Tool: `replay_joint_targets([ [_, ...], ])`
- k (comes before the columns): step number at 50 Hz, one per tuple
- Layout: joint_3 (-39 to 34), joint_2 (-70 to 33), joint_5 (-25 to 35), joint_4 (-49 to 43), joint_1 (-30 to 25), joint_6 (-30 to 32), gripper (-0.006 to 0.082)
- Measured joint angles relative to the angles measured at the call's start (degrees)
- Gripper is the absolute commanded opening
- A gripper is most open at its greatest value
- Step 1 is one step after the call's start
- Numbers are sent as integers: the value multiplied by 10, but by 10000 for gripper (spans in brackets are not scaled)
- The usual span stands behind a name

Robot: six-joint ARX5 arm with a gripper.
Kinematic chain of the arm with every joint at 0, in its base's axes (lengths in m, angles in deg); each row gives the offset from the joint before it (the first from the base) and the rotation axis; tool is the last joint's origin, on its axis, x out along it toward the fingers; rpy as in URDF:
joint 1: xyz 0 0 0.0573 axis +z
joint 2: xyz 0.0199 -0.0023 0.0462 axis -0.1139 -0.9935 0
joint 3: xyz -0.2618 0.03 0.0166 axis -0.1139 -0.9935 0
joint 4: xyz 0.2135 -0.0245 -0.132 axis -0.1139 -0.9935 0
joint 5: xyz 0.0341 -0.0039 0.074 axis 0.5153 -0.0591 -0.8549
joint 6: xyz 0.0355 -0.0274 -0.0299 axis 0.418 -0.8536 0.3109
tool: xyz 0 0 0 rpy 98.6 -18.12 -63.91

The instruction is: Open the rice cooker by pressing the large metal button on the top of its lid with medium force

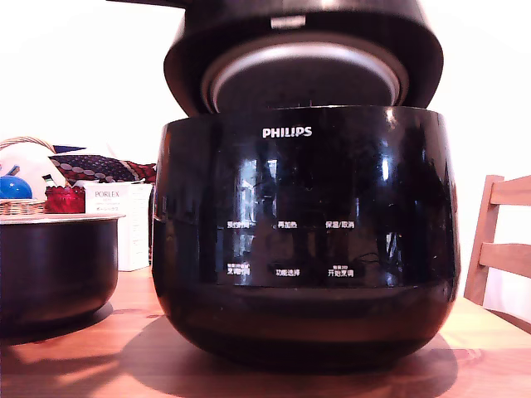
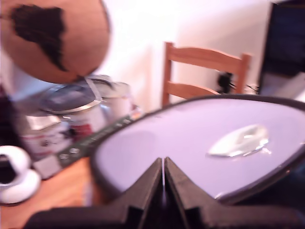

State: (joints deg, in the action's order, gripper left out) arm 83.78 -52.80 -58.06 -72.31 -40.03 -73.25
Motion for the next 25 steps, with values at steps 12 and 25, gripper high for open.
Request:
replay_joint_targets([
  [12, -2, 20, -13, -7, 58, 0, -24],
  [25, -3, 64, -21, -22, 136, 6, -24],
])
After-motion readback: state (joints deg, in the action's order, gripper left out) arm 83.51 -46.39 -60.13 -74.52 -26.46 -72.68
